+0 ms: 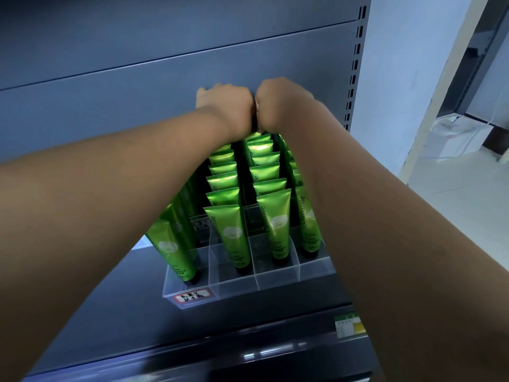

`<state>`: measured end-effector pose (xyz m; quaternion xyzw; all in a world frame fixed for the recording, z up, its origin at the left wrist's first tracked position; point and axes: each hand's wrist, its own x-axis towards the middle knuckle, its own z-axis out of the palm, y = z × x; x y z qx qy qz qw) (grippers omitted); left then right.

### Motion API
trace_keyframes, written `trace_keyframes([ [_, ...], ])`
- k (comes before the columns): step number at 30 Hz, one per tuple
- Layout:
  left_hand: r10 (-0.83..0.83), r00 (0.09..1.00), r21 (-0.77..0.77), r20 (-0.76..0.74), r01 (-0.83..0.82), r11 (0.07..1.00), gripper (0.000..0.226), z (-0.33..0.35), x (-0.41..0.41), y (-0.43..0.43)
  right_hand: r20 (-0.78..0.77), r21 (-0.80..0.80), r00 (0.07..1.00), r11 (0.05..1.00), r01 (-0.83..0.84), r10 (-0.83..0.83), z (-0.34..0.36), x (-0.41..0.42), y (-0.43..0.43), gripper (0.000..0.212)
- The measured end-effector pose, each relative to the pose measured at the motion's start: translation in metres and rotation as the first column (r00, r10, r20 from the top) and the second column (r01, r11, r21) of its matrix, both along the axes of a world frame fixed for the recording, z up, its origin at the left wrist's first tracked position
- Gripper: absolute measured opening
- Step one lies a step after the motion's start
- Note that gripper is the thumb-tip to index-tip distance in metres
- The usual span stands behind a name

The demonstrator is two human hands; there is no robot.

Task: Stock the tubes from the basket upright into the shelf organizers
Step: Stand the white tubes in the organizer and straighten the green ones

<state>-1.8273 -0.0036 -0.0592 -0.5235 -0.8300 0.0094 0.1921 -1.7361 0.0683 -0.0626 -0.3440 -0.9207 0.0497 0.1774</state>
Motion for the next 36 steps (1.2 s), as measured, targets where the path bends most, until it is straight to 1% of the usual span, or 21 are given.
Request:
trace_keyframes([
  [2,0.008,1.000,0.012,0.025,-0.008,1.000,0.012,0.002,0.001,0.002,-0.005,0.013,1.000,1.000,0.020,-0.020,0.001,0.003,0.001,0.019],
  [6,0.023,0.997,0.029,0.079,-0.026,0.999,0.008,0.004,0.005,0.006,-0.011,0.023,0.999,0.999,0.046,-0.046,0.002,0.008,0.002,0.008],
  [8,0.023,0.995,0.039,0.094,-0.027,0.999,0.008,0.003,0.005,0.007,-0.010,0.025,0.999,0.998,0.053,-0.052,0.002,0.008,0.003,0.008],
  [14,-0.009,0.996,0.061,0.091,0.003,0.998,0.014,-0.006,0.004,0.009,0.013,0.000,0.998,0.998,0.057,-0.057,-0.001,0.011,0.005,0.009],
  [18,-0.010,0.998,0.060,0.063,0.006,0.998,0.013,-0.006,0.003,0.009,0.005,-0.022,0.999,0.999,0.043,-0.043,-0.002,0.011,0.007,0.008],
  [24,-0.008,0.996,0.053,0.085,0.004,0.999,0.012,-0.002,0.005,0.007,0.025,-0.068,1.000,0.998,0.012,-0.011,-0.001,0.010,0.011,0.005],
  [28,-0.008,0.996,0.047,0.088,0.004,0.999,0.012,-0.002,0.006,0.006,0.063,-0.085,0.998,0.996,0.010,-0.005,0.000,0.008,0.013,0.020],
  [34,-0.073,0.996,0.038,0.056,0.071,0.997,0.016,0.004,0.010,-0.006,0.118,-0.075,0.993,0.997,-0.021,0.029,0.009,0.008,0.012,0.007],
  [36,-0.106,0.993,0.049,0.050,0.103,0.993,0.019,0.010,0.013,-0.016,0.132,-0.064,0.990,0.997,-0.038,0.046,0.016,0.013,0.010,0.009],
])
